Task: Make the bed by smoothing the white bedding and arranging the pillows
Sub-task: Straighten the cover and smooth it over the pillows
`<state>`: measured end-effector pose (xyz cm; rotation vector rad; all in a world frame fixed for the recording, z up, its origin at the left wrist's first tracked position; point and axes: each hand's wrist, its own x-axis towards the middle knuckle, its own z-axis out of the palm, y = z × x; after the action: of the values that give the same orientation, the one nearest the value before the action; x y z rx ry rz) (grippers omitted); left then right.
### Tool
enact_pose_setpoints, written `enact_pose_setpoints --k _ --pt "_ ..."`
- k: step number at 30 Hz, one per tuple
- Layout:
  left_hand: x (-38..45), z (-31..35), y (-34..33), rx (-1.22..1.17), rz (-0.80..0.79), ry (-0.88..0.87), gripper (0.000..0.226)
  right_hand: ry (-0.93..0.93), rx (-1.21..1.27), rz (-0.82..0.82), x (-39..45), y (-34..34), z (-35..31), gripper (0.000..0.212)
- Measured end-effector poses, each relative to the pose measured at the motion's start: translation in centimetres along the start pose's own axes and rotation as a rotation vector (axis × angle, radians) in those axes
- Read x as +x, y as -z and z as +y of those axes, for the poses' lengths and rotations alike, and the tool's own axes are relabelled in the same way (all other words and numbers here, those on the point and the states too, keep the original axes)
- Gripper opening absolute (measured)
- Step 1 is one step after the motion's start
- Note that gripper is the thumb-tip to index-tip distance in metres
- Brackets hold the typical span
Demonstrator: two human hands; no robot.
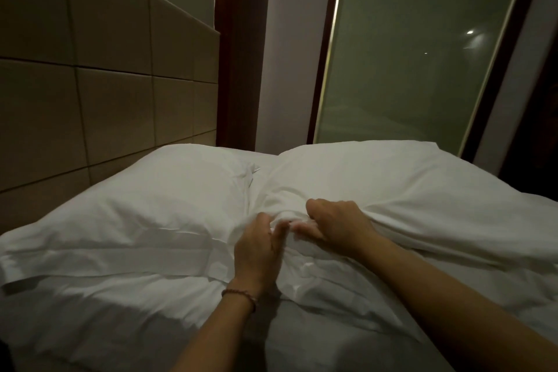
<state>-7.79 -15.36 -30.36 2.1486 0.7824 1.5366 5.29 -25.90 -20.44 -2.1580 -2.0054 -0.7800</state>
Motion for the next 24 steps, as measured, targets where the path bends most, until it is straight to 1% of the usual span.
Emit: enact_pose_setpoints --k 1,4,7,9,14,17,20,24 --pt "0.1 0.1 -0.1 -0.027 0.016 0.011 0.075 0.023 0.001 -0.022 -0.2 0.2 -0.1 0.093" --pt "0.4 0.4 -0.3 -0.079 0.066 0.022 0.072 0.082 -0.006 -0.083 -0.9 1.0 -0.5 0.073" --pt "1.3 0.6 -0.2 -0.122 0.116 0.030 0.070 0.065 -0.026 -0.095 -1.2 1.3 -0.9 0.070" --pt "1.9 1.1 0.0 -0.125 0.145 0.034 0.066 0.071 -0.044 -0.025 -0.8 1.2 -0.5 0.068" --pt "3.1 2.9 0.6 -0.156 0.238 0.008 0.059 0.161 -0.097 0.236 0.6 1.6 1.1 0.053" --pt "3.4 2.9 -0.1 -0.147 0.288 0.022 0.056 0.175 -0.106 0.319 0.8 1.3 1.5 0.049" --pt "2.6 2.0 -0.7 -0.122 0.292 0.136 0.062 0.172 -0.073 0.272 0.9 -0.5 1.3 0.049" --pt "-0.6 2.2 0.1 -0.183 0.344 0.289 0.057 0.113 -0.037 0.077 1.3 -0.3 0.6 0.055"
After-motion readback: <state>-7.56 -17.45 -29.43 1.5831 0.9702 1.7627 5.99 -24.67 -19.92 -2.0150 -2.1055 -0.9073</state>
